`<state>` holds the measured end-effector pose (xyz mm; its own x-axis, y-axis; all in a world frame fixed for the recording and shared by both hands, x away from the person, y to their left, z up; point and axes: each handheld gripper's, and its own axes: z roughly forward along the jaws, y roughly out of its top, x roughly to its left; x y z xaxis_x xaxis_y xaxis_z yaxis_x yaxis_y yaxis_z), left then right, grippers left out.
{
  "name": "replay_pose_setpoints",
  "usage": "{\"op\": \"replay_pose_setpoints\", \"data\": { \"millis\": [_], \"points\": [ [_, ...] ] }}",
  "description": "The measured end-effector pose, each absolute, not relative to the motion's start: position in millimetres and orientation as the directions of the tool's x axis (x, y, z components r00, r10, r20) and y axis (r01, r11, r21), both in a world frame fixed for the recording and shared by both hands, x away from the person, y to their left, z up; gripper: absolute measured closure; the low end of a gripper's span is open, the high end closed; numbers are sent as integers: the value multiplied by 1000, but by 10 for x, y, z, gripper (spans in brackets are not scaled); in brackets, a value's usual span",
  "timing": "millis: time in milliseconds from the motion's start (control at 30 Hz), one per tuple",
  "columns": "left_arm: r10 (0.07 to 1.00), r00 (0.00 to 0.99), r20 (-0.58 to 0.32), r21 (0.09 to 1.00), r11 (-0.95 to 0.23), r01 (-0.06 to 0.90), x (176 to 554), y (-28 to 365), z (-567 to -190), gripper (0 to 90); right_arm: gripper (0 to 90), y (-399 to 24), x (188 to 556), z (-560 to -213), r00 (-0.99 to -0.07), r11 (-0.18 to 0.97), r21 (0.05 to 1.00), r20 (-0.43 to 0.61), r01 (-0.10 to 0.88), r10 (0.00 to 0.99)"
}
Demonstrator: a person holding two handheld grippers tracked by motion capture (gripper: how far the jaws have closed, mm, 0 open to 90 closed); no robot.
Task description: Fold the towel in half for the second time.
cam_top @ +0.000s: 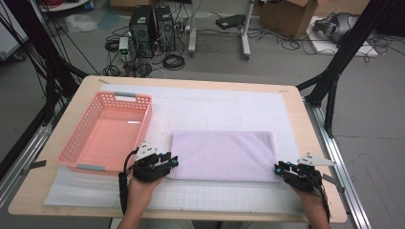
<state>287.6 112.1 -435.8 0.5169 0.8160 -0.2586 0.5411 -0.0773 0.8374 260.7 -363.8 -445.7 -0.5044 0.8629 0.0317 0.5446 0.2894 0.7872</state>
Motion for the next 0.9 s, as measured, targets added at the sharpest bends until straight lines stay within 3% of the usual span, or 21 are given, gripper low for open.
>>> {"op": "replay_pose_setpoints", "data": {
  "millis": [133, 233, 367, 400, 433, 500, 567, 633, 733, 900],
  "points": [
    [858, 456, -239, 801, -92, 592, 3155, 1041, -4409, 509, 569, -3678, 2682, -4425, -465, 187, 812, 115, 553, 878],
    [873, 421, -247, 798, -63, 599, 3298, 1025, -4440, 496, 562, -3674, 2823, -4398, -469, 132, 825, 174, 550, 866],
    [887, 395, -241, 777, -67, 625, 3386, 1009, -4509, 591, 589, -3578, 3036, -4436, -434, 176, 790, 125, 587, 892],
    [887, 389, -249, 779, -55, 624, 3387, 1005, -4508, 711, 619, -3567, 3074, -4454, -435, 177, 782, 131, 597, 891],
    [892, 381, -242, 779, -56, 625, 3391, 1006, -4508, 773, 650, -3559, 3098, -4466, -436, 180, 775, 135, 606, 890],
    [904, 359, -233, 790, -39, 612, 3392, 1012, -4511, 821, 694, -3568, 3119, -4482, -439, 189, 769, 130, 610, 889],
    [909, 351, -224, 797, -36, 603, 3396, 1011, -4515, 830, 684, -3597, 3125, -4479, -412, 177, 769, 121, 614, 903],
    [913, 340, -224, 798, -28, 602, 3387, 1027, -4514, 738, 621, -3633, 3129, -4489, -385, 159, 771, 120, 617, 915],
    [900, 349, -261, 815, 12, 579, 3331, 1115, -4483, 584, 608, -3654, 3095, -4473, -384, 147, 783, 125, 605, 915],
    [835, 468, -289, 852, 2, 523, 3173, 1198, -4387, 469, 493, -3729, 2969, -4367, -420, 135, 819, 138, 557, 897]
  ]
}}
